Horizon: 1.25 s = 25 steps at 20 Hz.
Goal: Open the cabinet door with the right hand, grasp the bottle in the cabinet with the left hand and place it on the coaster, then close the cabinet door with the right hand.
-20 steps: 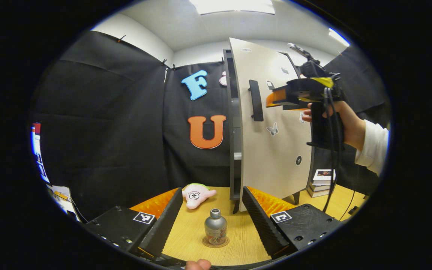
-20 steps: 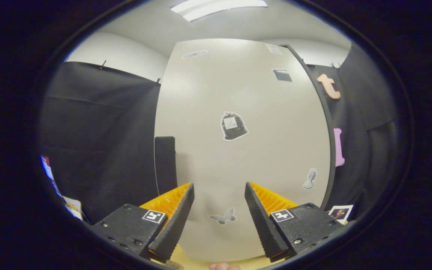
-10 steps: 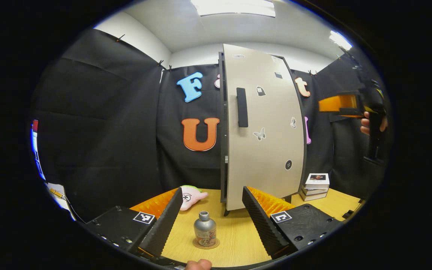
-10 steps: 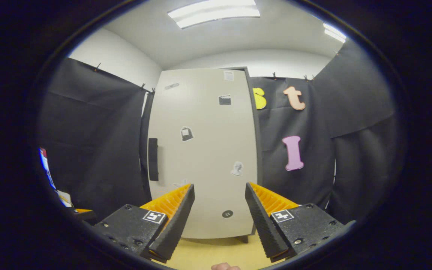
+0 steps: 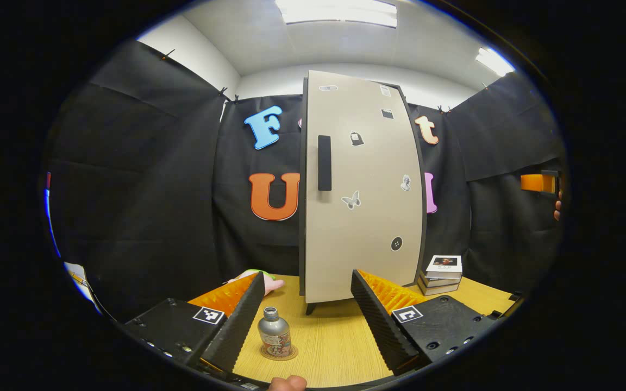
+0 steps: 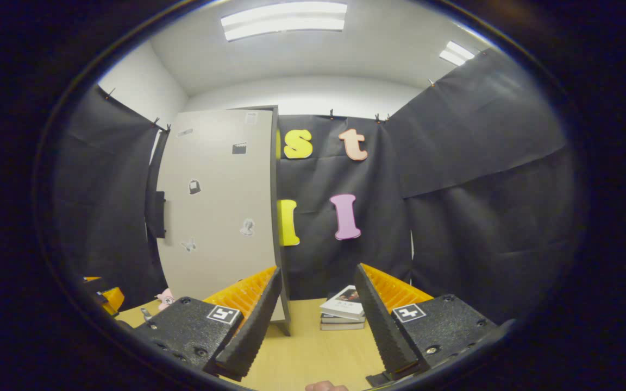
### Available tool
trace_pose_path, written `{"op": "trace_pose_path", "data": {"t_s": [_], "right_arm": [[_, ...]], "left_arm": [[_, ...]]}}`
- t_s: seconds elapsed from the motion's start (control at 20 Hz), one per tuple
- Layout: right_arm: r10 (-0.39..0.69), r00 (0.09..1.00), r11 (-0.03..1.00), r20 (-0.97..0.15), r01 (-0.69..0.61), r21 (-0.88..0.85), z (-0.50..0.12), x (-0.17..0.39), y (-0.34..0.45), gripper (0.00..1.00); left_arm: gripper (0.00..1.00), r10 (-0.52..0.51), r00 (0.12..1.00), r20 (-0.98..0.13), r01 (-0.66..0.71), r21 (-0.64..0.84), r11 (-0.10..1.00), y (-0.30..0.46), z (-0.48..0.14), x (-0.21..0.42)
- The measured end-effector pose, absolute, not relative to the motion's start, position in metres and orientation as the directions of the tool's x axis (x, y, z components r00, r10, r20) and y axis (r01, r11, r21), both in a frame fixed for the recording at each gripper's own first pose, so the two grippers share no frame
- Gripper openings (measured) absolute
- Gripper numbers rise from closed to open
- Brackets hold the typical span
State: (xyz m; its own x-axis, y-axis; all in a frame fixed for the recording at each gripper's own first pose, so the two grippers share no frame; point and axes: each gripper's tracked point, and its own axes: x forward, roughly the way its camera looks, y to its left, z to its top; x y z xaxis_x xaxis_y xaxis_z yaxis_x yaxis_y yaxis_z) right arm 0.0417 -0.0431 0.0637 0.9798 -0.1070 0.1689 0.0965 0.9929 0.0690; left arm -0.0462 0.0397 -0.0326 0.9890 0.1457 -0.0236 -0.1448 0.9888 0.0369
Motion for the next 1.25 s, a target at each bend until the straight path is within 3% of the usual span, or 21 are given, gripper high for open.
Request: {"op": "trace_pose_path", "data": {"t_s": [0.25,0.75,1.25], "right_arm": [[-0.108,0.987,0.988,0.116,0.094,0.120,0.041,0.034,-0.055,0.88],[-0.019,0.988,0.994,0.156,0.002,0.110,0.055,0.040,-0.042,0.88],[0.002,0.987,0.996,0.163,-0.017,0.091,0.058,0.039,-0.031,0.88]], "left_arm": [[0.96,0.129,0.992,-0.007,-0.129,0.060,0.990,0.028,-0.026,-0.049],[0.96,0.125,0.992,0.008,-0.125,0.061,0.990,0.009,-0.024,-0.053],[0.96,0.133,0.991,-0.003,-0.133,0.049,0.990,0.015,-0.027,-0.056]]}}
